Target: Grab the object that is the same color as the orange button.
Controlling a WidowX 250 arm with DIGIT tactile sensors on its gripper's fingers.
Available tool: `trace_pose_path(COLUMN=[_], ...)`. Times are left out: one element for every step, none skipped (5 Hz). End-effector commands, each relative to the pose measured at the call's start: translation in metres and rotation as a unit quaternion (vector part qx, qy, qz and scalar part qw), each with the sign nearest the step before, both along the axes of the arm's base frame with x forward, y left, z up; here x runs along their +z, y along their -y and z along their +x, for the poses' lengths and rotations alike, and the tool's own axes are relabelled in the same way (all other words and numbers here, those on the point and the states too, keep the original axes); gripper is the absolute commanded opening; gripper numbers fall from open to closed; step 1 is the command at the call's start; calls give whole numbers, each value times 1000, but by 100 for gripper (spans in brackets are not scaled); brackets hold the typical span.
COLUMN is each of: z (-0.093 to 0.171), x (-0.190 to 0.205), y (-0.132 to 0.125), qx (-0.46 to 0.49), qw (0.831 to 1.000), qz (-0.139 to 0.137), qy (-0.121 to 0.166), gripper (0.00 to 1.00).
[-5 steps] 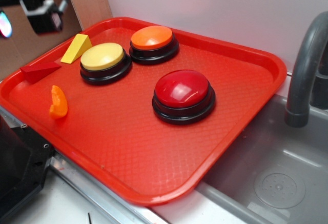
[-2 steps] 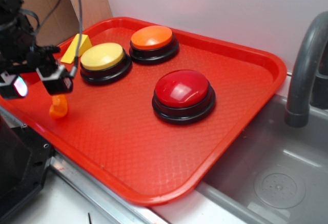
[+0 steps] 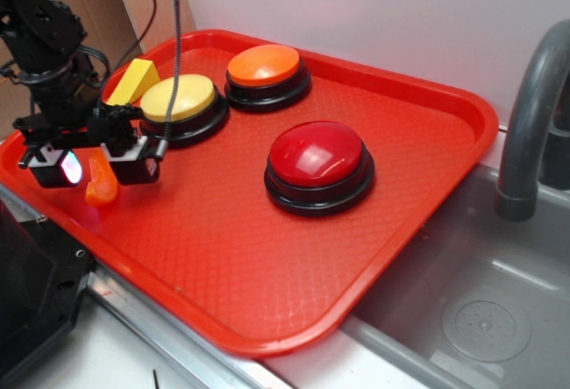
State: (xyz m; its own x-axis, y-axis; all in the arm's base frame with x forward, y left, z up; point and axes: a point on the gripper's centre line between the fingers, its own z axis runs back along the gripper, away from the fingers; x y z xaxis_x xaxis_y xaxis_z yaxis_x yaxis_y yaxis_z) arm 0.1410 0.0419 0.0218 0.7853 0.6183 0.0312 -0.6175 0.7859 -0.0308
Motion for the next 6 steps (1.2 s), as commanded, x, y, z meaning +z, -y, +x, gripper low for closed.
trace_pose_path(z=[11, 10, 10, 7, 1, -5], x=[-12, -12, 12, 45, 81, 95], y=[-4, -5, -4, -3, 0, 0], qx=[-18, -28, -51, -72, -65, -109], qw=[1000, 999, 998, 997, 995, 989], qz=[20, 23, 14, -8, -3, -30], qy=[-6, -4, 16, 41, 78, 93], gripper=[90, 0, 0, 0, 0, 100])
